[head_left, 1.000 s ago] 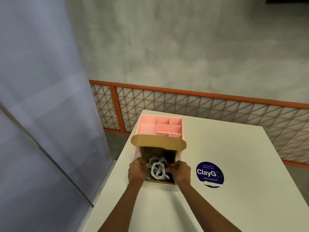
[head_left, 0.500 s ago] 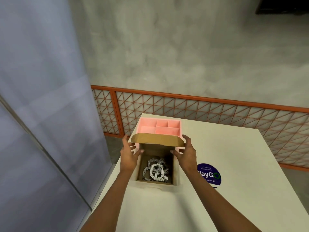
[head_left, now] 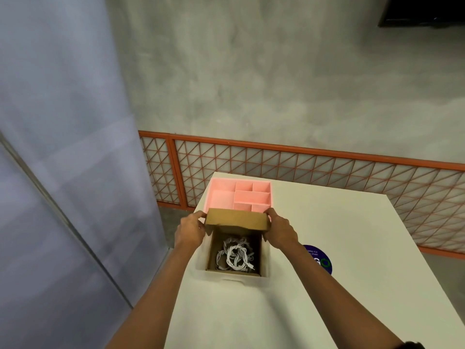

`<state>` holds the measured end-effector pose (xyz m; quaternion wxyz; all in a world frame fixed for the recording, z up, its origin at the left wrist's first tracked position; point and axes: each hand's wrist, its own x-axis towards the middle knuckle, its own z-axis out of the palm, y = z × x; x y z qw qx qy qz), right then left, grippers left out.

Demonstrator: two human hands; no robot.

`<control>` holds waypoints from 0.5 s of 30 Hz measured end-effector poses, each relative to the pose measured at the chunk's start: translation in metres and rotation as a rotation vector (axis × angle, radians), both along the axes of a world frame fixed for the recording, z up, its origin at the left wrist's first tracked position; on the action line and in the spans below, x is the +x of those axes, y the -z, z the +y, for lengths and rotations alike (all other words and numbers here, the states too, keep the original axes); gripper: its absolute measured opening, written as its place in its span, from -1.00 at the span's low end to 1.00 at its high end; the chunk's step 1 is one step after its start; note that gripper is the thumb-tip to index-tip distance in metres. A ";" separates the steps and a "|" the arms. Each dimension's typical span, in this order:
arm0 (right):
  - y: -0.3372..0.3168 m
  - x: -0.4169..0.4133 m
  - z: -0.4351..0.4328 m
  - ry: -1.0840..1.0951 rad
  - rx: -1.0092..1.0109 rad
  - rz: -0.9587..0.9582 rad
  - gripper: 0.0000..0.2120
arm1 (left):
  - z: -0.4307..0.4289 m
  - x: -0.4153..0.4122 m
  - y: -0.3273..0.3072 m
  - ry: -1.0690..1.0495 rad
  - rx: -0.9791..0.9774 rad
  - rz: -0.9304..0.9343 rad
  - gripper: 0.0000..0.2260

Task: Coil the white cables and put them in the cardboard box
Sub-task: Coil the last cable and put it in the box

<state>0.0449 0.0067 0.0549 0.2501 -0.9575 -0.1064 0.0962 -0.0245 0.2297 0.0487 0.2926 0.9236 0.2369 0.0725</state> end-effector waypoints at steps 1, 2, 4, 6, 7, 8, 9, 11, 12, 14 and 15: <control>-0.003 -0.001 0.000 -0.049 -0.027 0.042 -0.48 | 0.001 -0.001 -0.001 0.028 -0.007 0.064 -0.73; -0.006 -0.002 0.000 -0.102 -0.043 0.092 -0.47 | 0.002 -0.001 -0.002 0.057 -0.015 0.123 -0.73; -0.011 -0.006 0.000 -0.204 -0.074 0.228 -0.35 | 0.004 -0.001 -0.003 0.131 -0.006 0.262 -0.67; -0.016 -0.011 -0.001 -0.265 -0.085 0.374 -0.21 | 0.004 -0.004 -0.009 0.266 0.041 0.438 -0.58; -0.016 -0.014 -0.002 -0.278 -0.079 0.425 -0.17 | 0.004 -0.004 -0.010 0.327 0.047 0.509 -0.56; -0.015 -0.016 -0.002 -0.286 -0.067 0.461 -0.16 | 0.005 -0.005 -0.010 0.371 0.030 0.552 -0.58; -0.012 -0.018 -0.003 -0.287 -0.051 0.482 -0.18 | 0.005 -0.006 -0.007 0.398 -0.001 0.569 -0.63; -0.004 -0.021 -0.004 -0.279 -0.038 0.485 -0.25 | 0.006 -0.008 0.000 0.405 -0.031 0.543 -0.75; 0.002 -0.022 -0.005 -0.271 -0.036 0.472 -0.29 | 0.007 -0.010 0.006 0.398 -0.019 0.526 -0.78; 0.011 -0.026 -0.008 -0.264 -0.034 0.422 -0.33 | 0.007 -0.012 0.018 0.384 -0.004 0.487 -0.79; 0.016 -0.028 -0.009 -0.266 -0.036 0.394 -0.35 | 0.006 -0.015 0.024 0.382 -0.003 0.471 -0.79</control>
